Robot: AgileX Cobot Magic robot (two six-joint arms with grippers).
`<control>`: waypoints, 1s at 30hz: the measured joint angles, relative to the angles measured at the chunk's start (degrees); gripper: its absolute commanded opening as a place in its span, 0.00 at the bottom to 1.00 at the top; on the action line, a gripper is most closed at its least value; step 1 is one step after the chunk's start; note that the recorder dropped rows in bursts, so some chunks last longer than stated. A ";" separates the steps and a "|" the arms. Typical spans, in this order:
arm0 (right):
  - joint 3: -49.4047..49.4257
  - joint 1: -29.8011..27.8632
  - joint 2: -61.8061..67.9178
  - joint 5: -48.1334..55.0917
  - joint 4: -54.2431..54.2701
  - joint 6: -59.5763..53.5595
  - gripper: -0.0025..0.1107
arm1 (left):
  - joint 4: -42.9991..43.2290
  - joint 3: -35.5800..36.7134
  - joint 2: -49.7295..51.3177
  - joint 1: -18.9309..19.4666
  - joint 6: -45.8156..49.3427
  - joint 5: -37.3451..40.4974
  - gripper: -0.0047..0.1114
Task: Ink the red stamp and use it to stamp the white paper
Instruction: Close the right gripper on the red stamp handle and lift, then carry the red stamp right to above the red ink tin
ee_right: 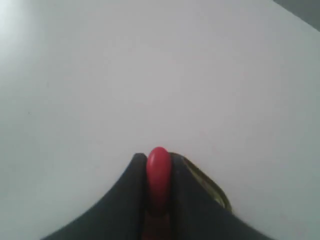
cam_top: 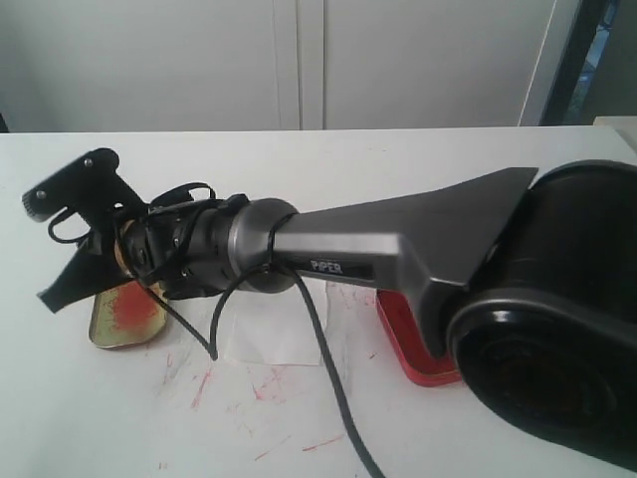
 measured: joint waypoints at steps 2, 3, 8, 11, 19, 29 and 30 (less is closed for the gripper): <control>0.00 0.00 -1.61 0.68 2.28 0.00 0.02 | 0.00 0.00 0.00 0.00 0.00 0.00 0.04; 0.14 0.00 -2.67 1.70 3.36 0.00 0.02 | 0.00 0.00 0.00 0.00 0.00 0.00 0.04; 1.92 1.15 -9.41 15.66 7.39 -1.10 0.02 | 0.00 0.00 0.00 0.00 0.00 0.00 0.04; 4.52 1.26 -13.61 22.79 10.21 -8.04 0.02 | 0.00 0.00 0.00 0.00 0.00 0.00 0.04; 18.76 1.14 -26.62 22.07 16.72 -19.90 0.02 | 0.00 0.00 0.00 0.00 0.00 0.00 0.04; 38.47 -5.05 -46.34 19.41 16.89 -20.37 0.02 | 0.00 0.00 0.00 0.00 0.00 0.00 0.04; 39.88 -5.80 -48.42 19.41 16.89 -20.37 0.02 | 0.00 0.00 0.00 0.00 0.00 0.00 0.04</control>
